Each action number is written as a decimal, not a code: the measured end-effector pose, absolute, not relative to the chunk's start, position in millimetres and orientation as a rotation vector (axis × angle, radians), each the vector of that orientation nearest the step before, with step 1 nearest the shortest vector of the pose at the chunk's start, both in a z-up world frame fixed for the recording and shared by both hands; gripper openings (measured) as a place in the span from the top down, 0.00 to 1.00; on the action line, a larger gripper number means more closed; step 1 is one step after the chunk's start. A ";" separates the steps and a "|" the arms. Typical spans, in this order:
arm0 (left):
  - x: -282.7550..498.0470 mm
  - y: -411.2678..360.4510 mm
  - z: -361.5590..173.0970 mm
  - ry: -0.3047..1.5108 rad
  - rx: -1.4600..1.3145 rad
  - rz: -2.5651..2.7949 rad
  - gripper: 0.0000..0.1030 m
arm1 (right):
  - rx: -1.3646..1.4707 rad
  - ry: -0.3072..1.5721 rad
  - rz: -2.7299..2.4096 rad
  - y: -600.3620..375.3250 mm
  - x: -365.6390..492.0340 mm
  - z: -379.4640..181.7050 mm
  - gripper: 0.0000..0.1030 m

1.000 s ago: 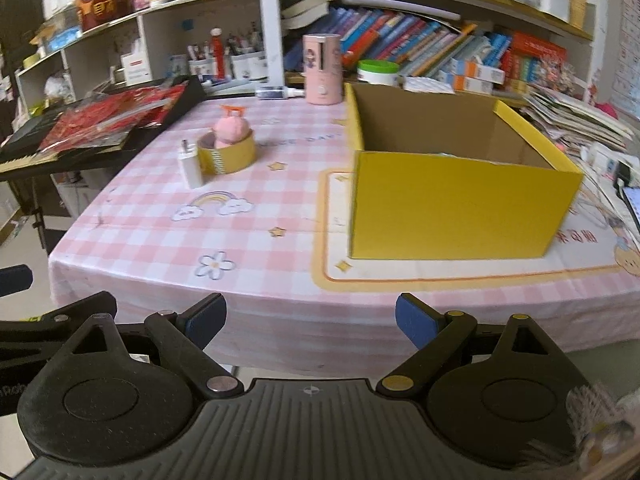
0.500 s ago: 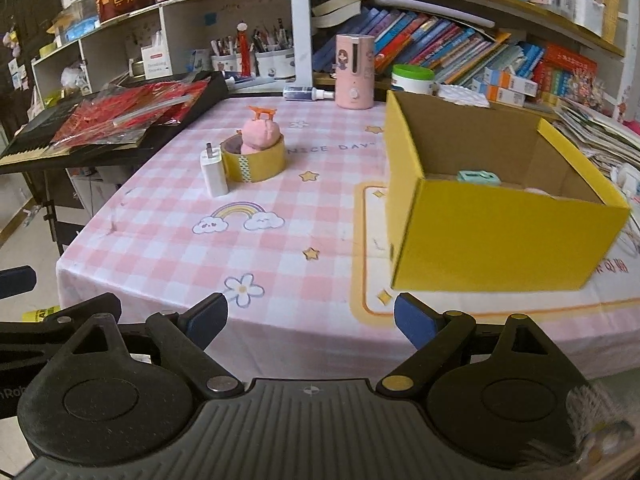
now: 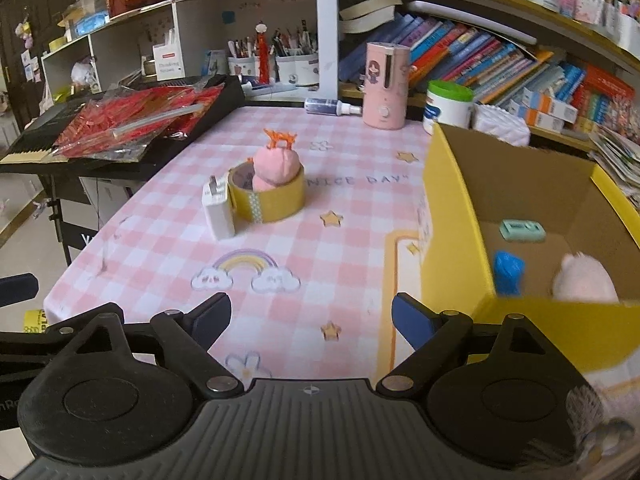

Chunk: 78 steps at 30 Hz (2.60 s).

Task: Organize objects
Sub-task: 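Grasp the white charger plug with the left tool while the right tool grasps the pink plush toy, then carry the white plug in the left tool while the right tool carries the plush toy to the box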

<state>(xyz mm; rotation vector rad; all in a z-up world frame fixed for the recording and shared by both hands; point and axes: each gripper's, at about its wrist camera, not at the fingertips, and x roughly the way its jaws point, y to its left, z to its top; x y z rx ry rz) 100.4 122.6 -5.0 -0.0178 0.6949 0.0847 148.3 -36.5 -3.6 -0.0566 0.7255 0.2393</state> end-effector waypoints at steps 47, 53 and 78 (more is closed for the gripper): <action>271.3 119.0 -56.1 0.827 -0.092 0.079 0.76 | -0.085 0.736 0.431 16.8 348.4 -11.1 0.14; 258.6 130.2 -49.1 0.832 -0.135 0.094 0.76 | -0.099 0.754 0.454 27.3 361.6 -22.3 0.32; 183.9 138.1 -2.1 0.703 -0.163 0.072 0.76 | -0.023 0.610 0.462 -17.8 282.2 31.3 0.62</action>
